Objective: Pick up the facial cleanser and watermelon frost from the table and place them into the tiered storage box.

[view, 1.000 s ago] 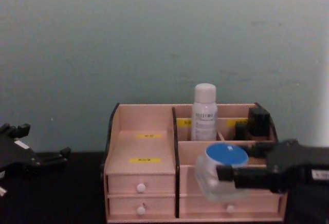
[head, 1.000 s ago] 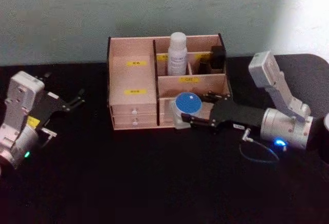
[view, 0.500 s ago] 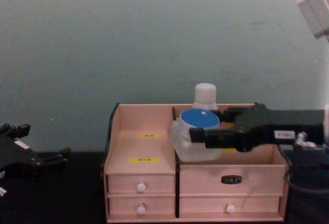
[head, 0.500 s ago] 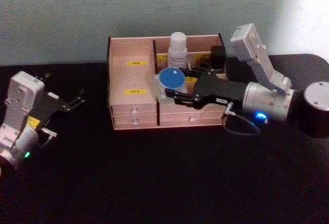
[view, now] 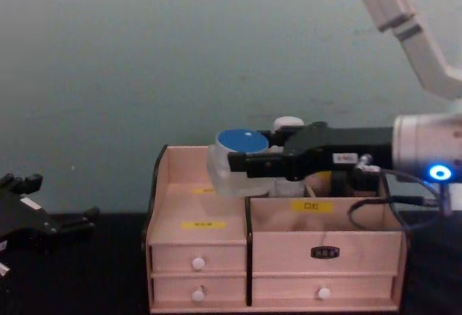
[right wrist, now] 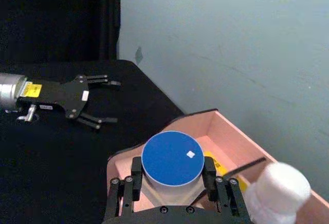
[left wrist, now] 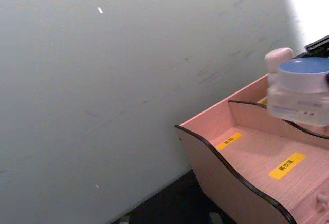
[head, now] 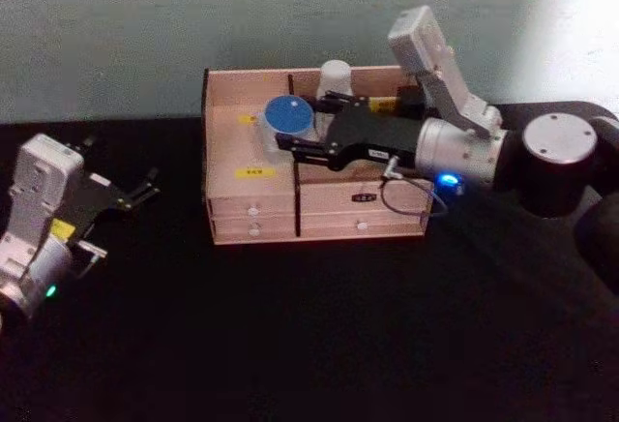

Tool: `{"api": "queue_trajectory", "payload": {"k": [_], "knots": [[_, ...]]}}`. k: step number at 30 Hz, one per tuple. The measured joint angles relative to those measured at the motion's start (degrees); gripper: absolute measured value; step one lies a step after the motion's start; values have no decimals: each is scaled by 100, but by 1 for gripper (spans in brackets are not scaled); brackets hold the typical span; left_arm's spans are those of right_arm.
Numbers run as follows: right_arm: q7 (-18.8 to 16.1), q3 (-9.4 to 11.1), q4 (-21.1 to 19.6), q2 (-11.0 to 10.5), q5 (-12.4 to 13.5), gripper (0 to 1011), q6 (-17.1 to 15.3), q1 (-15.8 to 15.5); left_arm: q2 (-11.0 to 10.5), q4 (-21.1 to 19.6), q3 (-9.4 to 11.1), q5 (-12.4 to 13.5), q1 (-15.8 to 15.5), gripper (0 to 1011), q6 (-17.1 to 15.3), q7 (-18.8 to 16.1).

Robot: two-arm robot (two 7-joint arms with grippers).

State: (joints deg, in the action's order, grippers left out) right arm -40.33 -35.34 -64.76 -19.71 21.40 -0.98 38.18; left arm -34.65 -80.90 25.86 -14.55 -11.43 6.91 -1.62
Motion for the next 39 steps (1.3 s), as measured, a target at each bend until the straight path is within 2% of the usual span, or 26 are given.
{"api": "queue_trajectory", "payload": {"k": [9, 20, 29, 39], "knots": [[-81, -149, 586, 370, -121, 707, 122, 354, 0, 0, 0, 0, 0, 1001, 0, 0], [-46, -212, 1346, 774, -271, 707, 147, 654, 0, 0, 0, 0, 0, 1001, 0, 0], [-4, -203, 1672, 950, -386, 707, 129, 763, 0, 0, 0, 0, 0, 1001, 0, 0], [-32, -171, 1792, 1031, -466, 707, 53, 779, 0, 0, 0, 0, 0, 1001, 0, 0]]}}
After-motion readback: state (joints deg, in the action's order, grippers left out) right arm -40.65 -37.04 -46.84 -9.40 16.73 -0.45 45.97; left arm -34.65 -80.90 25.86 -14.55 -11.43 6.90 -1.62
